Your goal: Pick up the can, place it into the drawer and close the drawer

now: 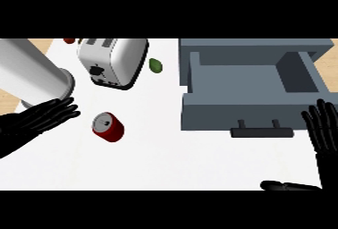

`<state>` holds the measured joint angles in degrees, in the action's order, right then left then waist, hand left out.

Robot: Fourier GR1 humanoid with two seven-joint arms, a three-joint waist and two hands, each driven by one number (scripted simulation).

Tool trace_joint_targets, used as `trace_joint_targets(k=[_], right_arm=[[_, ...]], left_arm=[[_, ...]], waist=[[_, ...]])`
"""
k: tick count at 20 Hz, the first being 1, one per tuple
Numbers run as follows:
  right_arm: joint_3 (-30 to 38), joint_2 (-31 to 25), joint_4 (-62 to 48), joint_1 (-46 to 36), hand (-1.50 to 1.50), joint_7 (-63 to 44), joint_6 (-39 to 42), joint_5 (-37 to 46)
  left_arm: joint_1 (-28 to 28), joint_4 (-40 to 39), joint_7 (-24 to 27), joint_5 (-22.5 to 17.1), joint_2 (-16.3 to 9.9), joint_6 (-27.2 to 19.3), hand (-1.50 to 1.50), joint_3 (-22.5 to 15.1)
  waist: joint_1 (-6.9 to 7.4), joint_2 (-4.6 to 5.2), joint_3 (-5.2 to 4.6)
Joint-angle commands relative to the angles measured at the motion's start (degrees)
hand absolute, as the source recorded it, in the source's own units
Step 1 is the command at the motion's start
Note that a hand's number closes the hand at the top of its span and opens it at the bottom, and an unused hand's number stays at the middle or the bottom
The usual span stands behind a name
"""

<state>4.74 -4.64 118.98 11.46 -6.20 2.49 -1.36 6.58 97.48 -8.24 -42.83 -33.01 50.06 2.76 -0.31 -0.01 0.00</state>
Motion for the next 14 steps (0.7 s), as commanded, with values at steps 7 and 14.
trace_joint_targets(k=[7,14], right_arm=[[-1.0,2.3,1.1,2.66,-1.5,1.87,0.54,2.37],[4.6,0.18,-3.22,2.52,-1.5,5.38,5.38,-2.29]], left_arm=[[7.17,-7.21,-1.93,9.41,8.26,-0.07,-1.5,0.0],[4.89,-8.24,0.21,14.34,11.25,2.82,-1.5,1.96]], waist=[[-0.12,0.04,-0.01],[0.15,-0.01,0.0]])
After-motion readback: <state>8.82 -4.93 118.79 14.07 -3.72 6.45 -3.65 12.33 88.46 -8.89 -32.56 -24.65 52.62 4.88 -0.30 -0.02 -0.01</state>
